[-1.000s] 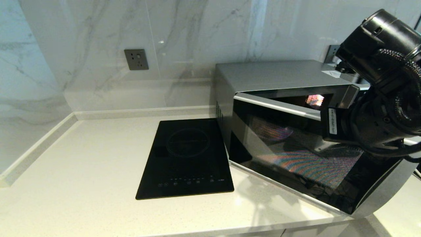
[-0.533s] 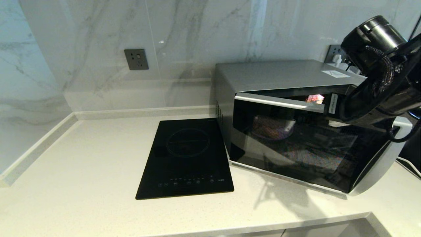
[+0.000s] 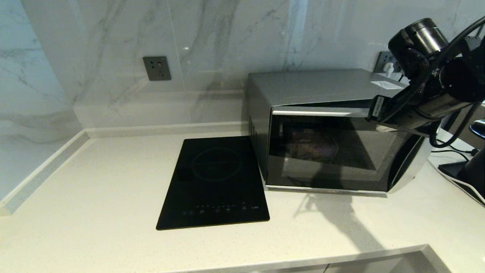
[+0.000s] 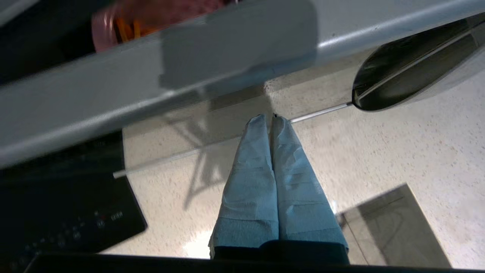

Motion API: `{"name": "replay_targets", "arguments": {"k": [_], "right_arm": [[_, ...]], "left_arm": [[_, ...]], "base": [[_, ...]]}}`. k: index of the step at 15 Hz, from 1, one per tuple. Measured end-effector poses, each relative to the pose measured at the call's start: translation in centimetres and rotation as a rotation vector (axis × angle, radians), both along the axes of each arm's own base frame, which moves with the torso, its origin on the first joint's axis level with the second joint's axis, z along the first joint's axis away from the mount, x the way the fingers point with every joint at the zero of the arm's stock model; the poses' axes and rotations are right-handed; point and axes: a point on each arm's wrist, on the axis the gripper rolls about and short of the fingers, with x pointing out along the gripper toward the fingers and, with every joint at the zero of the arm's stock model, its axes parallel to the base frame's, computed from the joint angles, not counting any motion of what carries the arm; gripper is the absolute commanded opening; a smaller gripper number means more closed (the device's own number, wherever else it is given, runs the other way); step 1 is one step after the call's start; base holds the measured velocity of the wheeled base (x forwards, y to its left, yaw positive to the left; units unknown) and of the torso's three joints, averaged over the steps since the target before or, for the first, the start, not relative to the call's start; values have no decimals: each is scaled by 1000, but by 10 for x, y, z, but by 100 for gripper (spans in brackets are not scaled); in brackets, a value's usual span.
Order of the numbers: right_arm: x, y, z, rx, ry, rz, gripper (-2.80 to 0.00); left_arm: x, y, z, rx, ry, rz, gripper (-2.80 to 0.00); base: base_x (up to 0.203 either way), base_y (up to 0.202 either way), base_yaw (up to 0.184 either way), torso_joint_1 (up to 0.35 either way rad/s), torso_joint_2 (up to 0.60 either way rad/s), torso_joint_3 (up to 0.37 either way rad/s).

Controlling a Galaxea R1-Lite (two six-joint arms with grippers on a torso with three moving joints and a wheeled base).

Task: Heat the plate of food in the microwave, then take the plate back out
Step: Close the microwave oven

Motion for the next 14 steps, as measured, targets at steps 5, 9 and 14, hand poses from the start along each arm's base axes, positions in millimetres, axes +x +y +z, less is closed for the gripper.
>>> {"name": "replay_targets", "arguments": {"k": [5, 9, 14], "right_arm": [[32, 0, -9, 7, -68, -14, -280], [47, 1, -14, 41, -91, 35, -280], [59, -9, -11, 60, -145, 96, -280]], "left_arm": [[0, 0, 0, 0, 0, 0, -280], [0, 0, 0, 0, 0, 0, -280], [0, 0, 0, 0, 0, 1, -280]], "base": [[0, 0, 0, 0, 0, 0], [0, 0, 0, 0, 0, 0], [0, 0, 0, 0, 0, 0]]}}
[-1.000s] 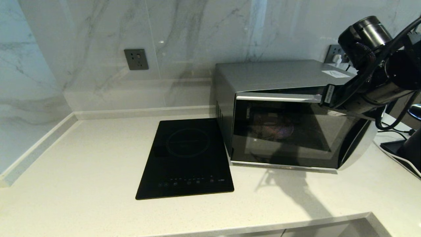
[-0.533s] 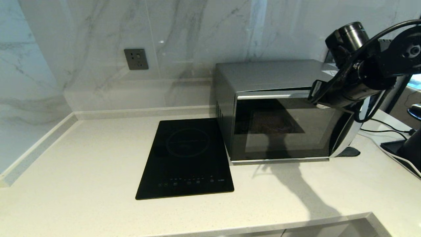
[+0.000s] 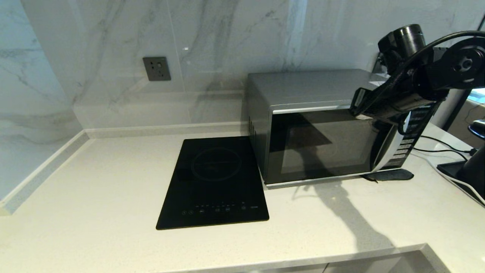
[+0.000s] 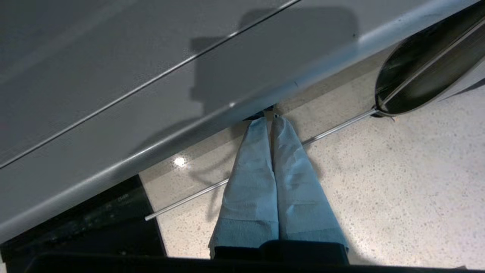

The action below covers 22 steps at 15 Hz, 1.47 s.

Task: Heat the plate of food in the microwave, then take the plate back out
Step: Close the microwave oven, then open the microwave oven

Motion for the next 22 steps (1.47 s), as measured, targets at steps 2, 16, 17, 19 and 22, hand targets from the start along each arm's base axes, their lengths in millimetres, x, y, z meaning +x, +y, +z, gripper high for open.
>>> {"name": "replay_targets", "arguments": {"k": [2, 16, 17, 19, 22], "right_arm": [[2, -3, 1, 10, -11, 11, -280], [-72, -79, 18, 71, 20, 56, -280], [-80, -93, 18, 97, 22, 65, -280], [-93, -126, 16, 181, 22, 66, -280], [-102, -169, 1, 333, 36, 79, -280]], "left_arm": [[0, 0, 0, 0, 0, -1, -280], [0, 0, 0, 0, 0, -1, -280], [0, 0, 0, 0, 0, 0, -280], [0, 0, 0, 0, 0, -1, -280], [0, 0, 0, 0, 0, -1, -280]], "base": [[0, 0, 0, 0, 0, 0], [0, 0, 0, 0, 0, 0], [0, 0, 0, 0, 0, 0], [0, 0, 0, 0, 0, 0], [0, 0, 0, 0, 0, 0]]}}
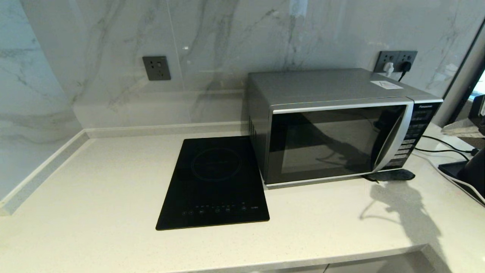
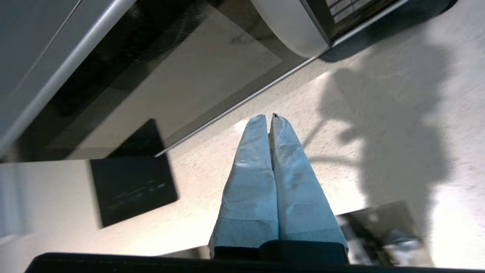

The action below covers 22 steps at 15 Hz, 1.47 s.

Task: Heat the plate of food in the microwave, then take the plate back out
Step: Open the microwave oven

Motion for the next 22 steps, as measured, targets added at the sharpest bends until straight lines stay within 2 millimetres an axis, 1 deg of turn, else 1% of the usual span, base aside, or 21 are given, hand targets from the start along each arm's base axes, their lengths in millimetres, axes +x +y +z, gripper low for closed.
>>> {"name": "replay_targets", "arguments": {"k": [2, 4, 7, 9, 12, 14, 16, 22], "right_arm": [[4, -21, -14, 109, 10, 39, -280], [13, -35, -30, 192, 32, 71, -280], [37, -54, -58, 225, 53, 70, -280], [55, -66, -76, 219, 27, 58, -280], [78, -84, -101, 262, -1, 0, -280], [87, -92, -119, 281, 18, -17, -280], [95, -99, -133, 288, 28, -24, -280], [112, -109, -164, 317, 73, -32, -280]], "left_arm": [[0, 0, 0, 0, 0, 0, -280], [0, 0, 0, 0, 0, 0, -280], [0, 0, 0, 0, 0, 0, -280], [0, 0, 0, 0, 0, 0, -280], [0, 0, 0, 0, 0, 0, -280], [0, 0, 0, 0, 0, 0, -280], [0, 0, 0, 0, 0, 0, -280], [0, 0, 0, 0, 0, 0, -280]], "base": [[0, 0, 0, 0, 0, 0], [0, 0, 0, 0, 0, 0], [0, 0, 0, 0, 0, 0], [0, 0, 0, 0, 0, 0], [0, 0, 0, 0, 0, 0], [0, 0, 0, 0, 0, 0], [0, 0, 0, 0, 0, 0], [0, 0, 0, 0, 0, 0]]}}
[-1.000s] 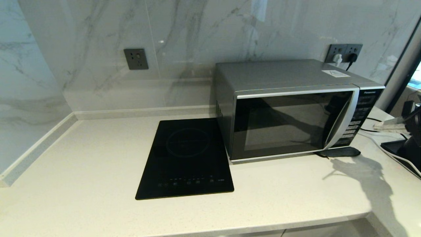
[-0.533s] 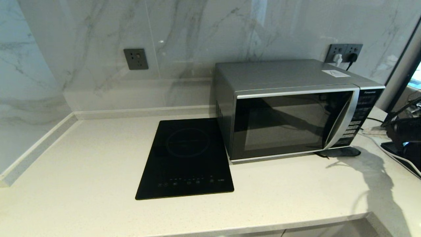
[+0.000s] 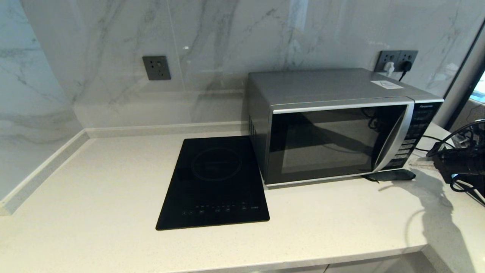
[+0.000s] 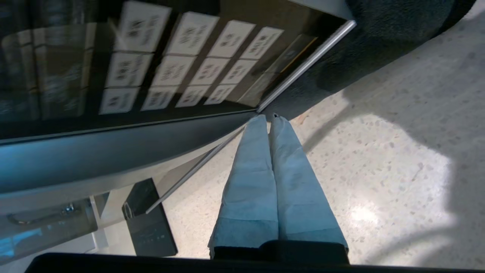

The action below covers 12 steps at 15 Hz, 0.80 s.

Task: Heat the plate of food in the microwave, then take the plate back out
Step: Open the microwave oven

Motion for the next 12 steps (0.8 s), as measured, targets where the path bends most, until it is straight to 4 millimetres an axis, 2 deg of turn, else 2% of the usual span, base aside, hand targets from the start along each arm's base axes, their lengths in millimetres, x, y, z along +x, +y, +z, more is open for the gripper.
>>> {"name": "replay_targets", "arguments": {"k": [7, 12], "right_arm": [[16, -9, -26, 8, 12, 1, -280], [24, -11, -33, 8, 9, 5, -280]], "left_arm": [[0, 0, 0, 0, 0, 0, -280], [0, 0, 0, 0, 0, 0, -280]], "base": [[0, 0, 0, 0, 0, 0], [0, 0, 0, 0, 0, 0]]}}
